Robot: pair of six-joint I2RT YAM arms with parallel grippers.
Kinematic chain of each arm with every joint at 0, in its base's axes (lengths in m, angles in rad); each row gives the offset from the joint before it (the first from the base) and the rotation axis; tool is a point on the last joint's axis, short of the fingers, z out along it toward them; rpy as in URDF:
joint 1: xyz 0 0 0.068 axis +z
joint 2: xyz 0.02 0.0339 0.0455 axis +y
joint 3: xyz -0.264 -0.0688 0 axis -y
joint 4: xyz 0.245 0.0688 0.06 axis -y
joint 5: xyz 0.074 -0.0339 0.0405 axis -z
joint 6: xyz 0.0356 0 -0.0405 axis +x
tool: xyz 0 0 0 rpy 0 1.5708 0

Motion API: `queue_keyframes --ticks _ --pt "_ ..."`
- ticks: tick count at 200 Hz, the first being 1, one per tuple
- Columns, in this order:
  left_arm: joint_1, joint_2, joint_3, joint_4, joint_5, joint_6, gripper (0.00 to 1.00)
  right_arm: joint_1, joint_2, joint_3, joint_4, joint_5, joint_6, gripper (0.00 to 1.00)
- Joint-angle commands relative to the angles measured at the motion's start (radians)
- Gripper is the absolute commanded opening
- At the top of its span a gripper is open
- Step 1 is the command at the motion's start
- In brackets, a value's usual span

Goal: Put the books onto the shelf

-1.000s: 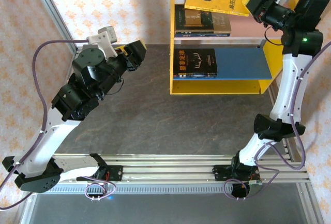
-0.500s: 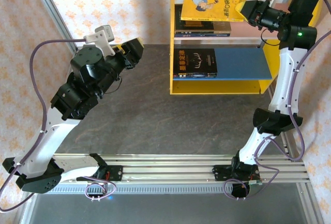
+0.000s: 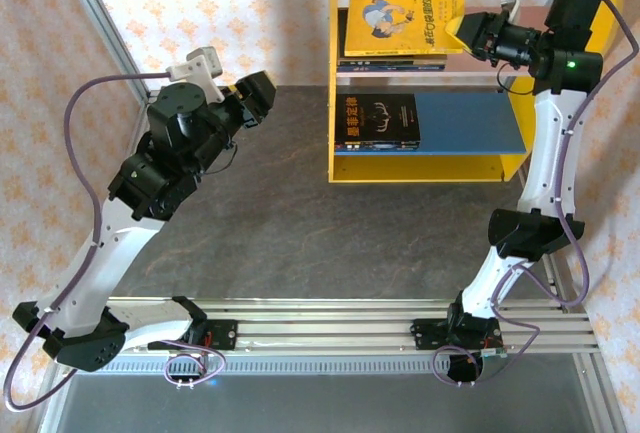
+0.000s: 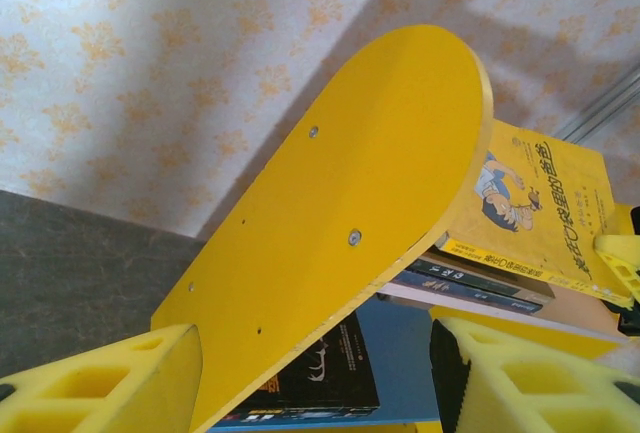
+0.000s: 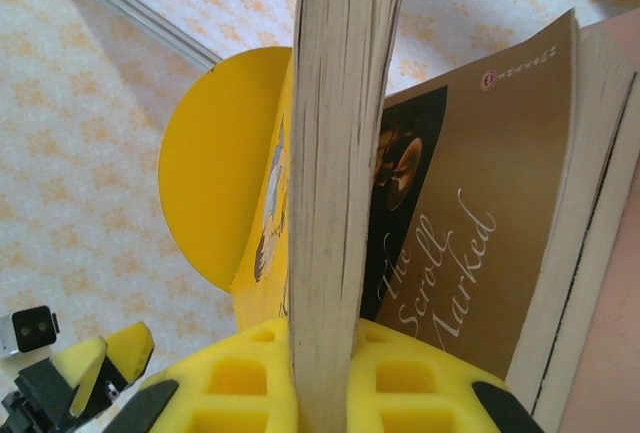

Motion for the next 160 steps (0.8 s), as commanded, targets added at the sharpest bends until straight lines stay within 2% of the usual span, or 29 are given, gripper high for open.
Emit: queue_keyframes --ticks 1,46,81,105,130,160 --pt "0.017 0.002 -0.011 0.048 0.035 -0.024 0.61 0.006 0.003 0.012 0.01 -0.04 -0.04 0.06" --pt "0.047 0.008 -0.017 0.054 0.064 -0.033 0.61 0.006 0.026 0.023 -0.07 0.019 -0.088 0.1" --pt "0.071 0.008 -0.037 0.074 0.091 -0.049 0.61 0.007 0.041 0.039 -0.114 0.072 -0.109 0.19" --pt "0.089 0.007 -0.048 0.08 0.111 -0.063 0.61 0.007 0.048 0.046 -0.136 0.124 -0.117 0.21" --pt "0.095 -0.002 -0.054 0.081 0.115 -0.066 0.61 0.008 0.047 0.046 -0.147 0.181 -0.113 0.26" --pt "0.095 -0.013 -0.065 0.084 0.116 -0.069 0.61 0.013 0.038 0.051 -0.143 0.228 -0.103 0.38"
